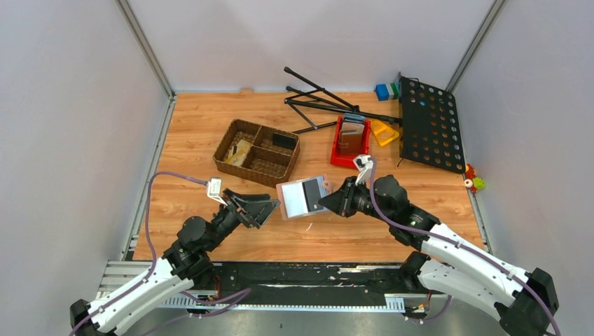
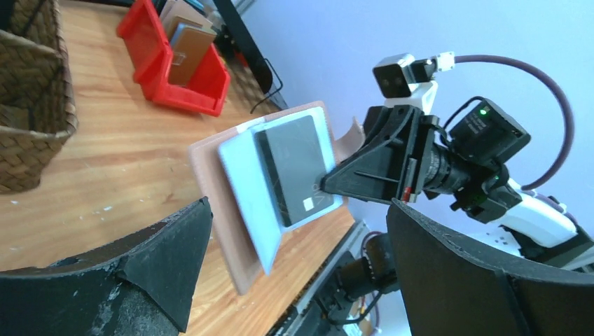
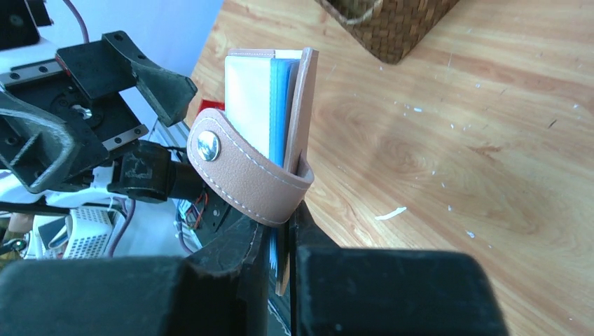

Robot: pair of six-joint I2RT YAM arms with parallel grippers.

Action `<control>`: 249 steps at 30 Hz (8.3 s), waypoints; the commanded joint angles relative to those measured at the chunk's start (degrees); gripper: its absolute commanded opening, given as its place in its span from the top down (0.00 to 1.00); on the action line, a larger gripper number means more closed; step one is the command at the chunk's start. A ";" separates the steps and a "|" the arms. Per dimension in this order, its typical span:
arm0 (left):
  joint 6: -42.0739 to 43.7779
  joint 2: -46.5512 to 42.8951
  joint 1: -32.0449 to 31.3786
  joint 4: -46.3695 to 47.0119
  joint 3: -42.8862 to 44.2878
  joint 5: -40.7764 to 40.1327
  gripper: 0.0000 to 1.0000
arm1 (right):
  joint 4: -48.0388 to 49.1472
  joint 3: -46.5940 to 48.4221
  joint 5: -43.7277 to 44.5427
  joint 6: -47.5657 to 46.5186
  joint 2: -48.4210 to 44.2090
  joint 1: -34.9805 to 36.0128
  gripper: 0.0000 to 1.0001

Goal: Take the credit cards out of the card holder
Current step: Remove the credit card from the card holder.

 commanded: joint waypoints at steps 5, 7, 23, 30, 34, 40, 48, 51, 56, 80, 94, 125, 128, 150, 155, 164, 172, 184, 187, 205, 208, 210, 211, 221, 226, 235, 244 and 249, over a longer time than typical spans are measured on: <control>9.40 11.02 0.25 -11.09 15.22 5.02 0.00 | 3.54 -1.88 1.73 0.40 -6.01 -0.49 1.00; 12.13 18.60 0.19 -12.09 20.54 12.57 0.00 | 3.60 -1.76 0.97 -0.04 -6.29 -0.49 1.00; 1.29 37.04 -3.39 10.69 19.66 18.99 0.22 | 2.73 -2.02 1.13 1.72 -6.53 -0.63 1.00; 0.12 38.30 -3.35 9.90 19.63 16.80 0.32 | 3.56 -2.65 -0.88 3.35 -6.57 -0.58 1.00; -1.42 39.80 -3.42 11.62 19.22 16.67 0.36 | 6.92 -3.79 -1.63 5.61 -6.70 -0.58 1.00; -2.59 42.32 -3.50 13.52 19.40 17.50 0.52 | 10.21 -4.92 -4.11 8.00 -5.75 -0.58 1.00; -3.57 38.16 -3.50 4.36 18.28 11.86 0.55 | 8.10 -4.90 -2.15 8.29 -7.75 -0.58 1.00; -3.50 37.23 -3.50 3.66 17.20 12.10 0.56 | 7.69 -4.81 -1.94 8.82 -8.02 -0.58 1.00; -4.63 37.46 -3.50 6.21 15.70 13.46 0.57 | 9.03 -4.63 -3.78 10.08 -7.18 -0.58 1.00; -6.77 38.05 -1.22 4.83 14.91 14.52 0.60 | 10.13 -5.53 -4.29 11.51 -7.59 -0.58 1.00; -6.58 38.65 -1.04 3.76 14.59 14.98 0.60 | 10.23 -5.65 -4.16 11.71 -7.54 -0.62 1.00; -24.14 41.12 3.84 42.16 5.45 27.56 0.80 | 33.84 -13.79 -16.61 21.29 -3.36 -2.80 0.97; -26.68 43.21 3.91 48.80 5.00 28.96 0.80 | 35.21 -14.51 -17.37 22.37 -2.91 -2.99 0.95; -30.70 47.86 3.88 59.62 10.22 42.48 0.77 | 36.21 -13.95 -20.85 24.92 0.90 -6.33 0.93; -31.85 49.35 3.86 61.69 10.62 44.52 0.77 | 36.57 -13.16 -21.87 24.62 1.55 -6.36 1.00; -29.64 49.65 3.87 56.17 11.50 44.44 0.73 | 40.19 -11.45 -27.08 23.53 4.47 -6.38 1.00; -22.52 47.18 3.88 40.68 12.12 40.51 0.72 | 40.98 -10.10 -31.13 22.02 5.68 -6.24 1.00; -19.28 46.74 3.88 32.22 13.35 37.20 0.81 | 37.39 -9.05 -32.24 19.02 4.45 -6.28 1.00; -18.85 47.61 3.88 31.40 13.85 37.10 0.99 | 36.46 -8.69 -32.23 18.55 4.09 -6.27 1.00; -19.34 42.24 4.45 31.78 10.45 36.36 1.00 | 31.22 -12.28 -22.19 20.03 -2.64 -8.15 0.75; -18.44 40.89 5.05 29.47 10.31 36.49 1.00 | 29.99 -13.18 -21.53 20.10 -5.55 -8.82 0.68; -17.96 40.17 5.47 28.23 10.25 36.64 1.00 | 28.30 -12.84 -21.92 19.78 -6.03 -9.19 0.68; -17.97 39.97 5.73 28.13 10.18 36.66 1.00 | 28.17 -12.96 -22.06 19.89 -6.08 -9.31 0.69; -19.20 41.97 5.99 31.21 10.55 39.10 0.78 | 31.21 -12.48 -24.54 21.05 -2.35 -9.43 1.00; -20.54 44.00 5.90 34.16 10.65 40.19 0.63 | 34.15 -12.69 -25.72 22.41 -0.57 -9.41 1.00; -19.25 43.50 5.90 29.86 10.85 38.90 0.97 | 34.16 -12.92 -25.40 22.95 -0.61 -9.42 0.96; -15.01 38.08 7.49 17.88 11.24 36.50 1.00 | 29.36 -14.86 -23.49 22.72 -3.41 -11.67 0.92; -16.08 37.34 10.25 17.59 9.74 37.49 1.00 | 29.65 -17.31 -24.68 23.90 -4.68 -14.75 0.90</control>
